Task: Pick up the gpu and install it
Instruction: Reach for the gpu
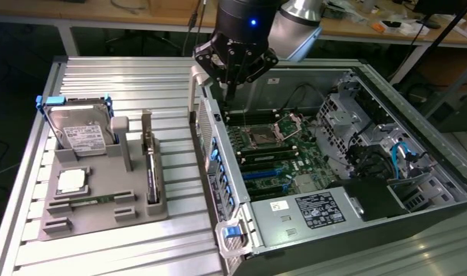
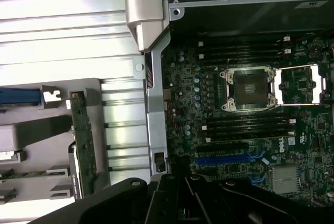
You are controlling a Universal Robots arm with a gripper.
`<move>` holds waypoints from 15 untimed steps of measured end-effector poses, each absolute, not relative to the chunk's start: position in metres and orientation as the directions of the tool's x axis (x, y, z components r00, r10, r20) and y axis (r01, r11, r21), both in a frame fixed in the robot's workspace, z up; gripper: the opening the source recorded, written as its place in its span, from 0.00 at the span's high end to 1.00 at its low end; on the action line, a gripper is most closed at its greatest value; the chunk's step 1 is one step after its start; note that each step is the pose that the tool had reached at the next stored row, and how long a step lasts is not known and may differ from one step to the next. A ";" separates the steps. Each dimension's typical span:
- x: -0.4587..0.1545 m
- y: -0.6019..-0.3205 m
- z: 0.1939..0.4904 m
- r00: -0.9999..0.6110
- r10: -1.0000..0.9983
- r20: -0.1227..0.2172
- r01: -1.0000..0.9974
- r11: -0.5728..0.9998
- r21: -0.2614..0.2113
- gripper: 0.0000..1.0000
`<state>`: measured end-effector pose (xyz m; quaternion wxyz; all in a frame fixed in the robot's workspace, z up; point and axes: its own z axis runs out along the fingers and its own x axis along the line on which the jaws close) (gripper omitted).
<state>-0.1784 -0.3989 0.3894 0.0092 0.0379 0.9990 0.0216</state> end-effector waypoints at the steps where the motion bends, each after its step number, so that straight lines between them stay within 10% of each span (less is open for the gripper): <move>1: -0.179 -0.399 0.389 -0.997 0.076 -0.017 0.075 0.996 0.044 0.89; 15: -0.185 -0.399 0.389 -0.997 0.076 -0.015 0.075 0.996 0.044 0.89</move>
